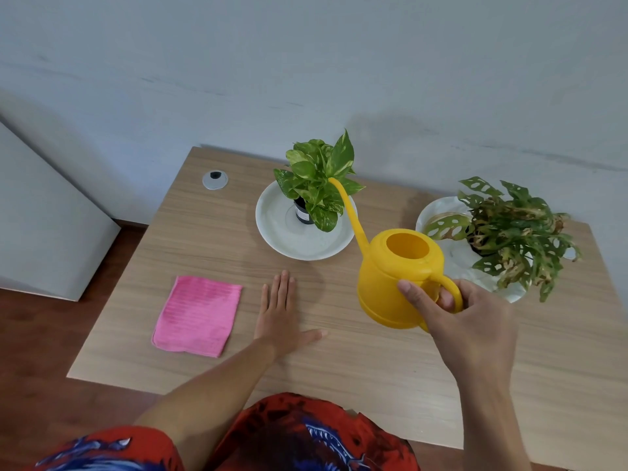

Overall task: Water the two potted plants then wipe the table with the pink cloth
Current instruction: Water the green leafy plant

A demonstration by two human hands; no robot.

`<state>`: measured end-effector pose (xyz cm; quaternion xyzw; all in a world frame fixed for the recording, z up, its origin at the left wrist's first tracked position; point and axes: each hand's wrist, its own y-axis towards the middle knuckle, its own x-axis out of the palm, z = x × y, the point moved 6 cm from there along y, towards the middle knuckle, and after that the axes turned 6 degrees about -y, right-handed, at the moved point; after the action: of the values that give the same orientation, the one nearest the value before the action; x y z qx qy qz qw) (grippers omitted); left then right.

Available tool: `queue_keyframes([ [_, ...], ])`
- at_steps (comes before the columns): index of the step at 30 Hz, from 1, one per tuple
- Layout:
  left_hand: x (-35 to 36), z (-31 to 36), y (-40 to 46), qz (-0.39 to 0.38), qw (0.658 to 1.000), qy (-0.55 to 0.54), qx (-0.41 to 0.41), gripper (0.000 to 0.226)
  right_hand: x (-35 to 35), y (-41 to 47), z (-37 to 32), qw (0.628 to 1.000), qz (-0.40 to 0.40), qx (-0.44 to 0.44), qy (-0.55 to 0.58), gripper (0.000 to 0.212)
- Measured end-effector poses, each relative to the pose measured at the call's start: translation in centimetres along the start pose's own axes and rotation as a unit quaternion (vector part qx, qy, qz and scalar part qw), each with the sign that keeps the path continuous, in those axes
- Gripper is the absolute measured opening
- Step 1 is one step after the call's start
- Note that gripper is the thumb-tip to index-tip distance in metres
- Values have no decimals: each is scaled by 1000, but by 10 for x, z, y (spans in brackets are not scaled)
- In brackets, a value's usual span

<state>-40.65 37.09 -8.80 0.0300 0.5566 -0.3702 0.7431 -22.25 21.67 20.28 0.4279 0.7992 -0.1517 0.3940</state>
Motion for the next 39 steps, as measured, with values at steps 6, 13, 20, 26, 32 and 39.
queue_keyframes([
  [6,-1,0,-1,3,1000,-11,-4,143,-1,-5,8,1000,1,0,-7,62],
  [13,1,-1,0,0,1000,-4,-5,143,-6,-3,6,1000,12,11,-7,61],
  [20,0,0,1,0,1000,-5,2,142,-11,7,-1,1000,25,3,3,61],
  [26,0,-1,-1,2,1000,-6,2,141,-10,16,-15,999,31,-25,7,61],
  [32,-3,1,-2,12,1000,-9,6,143,-4,27,-29,999,33,-36,10,62],
  [39,-3,1,-2,8,1000,-11,8,142,6,30,-36,998,30,-47,40,63],
])
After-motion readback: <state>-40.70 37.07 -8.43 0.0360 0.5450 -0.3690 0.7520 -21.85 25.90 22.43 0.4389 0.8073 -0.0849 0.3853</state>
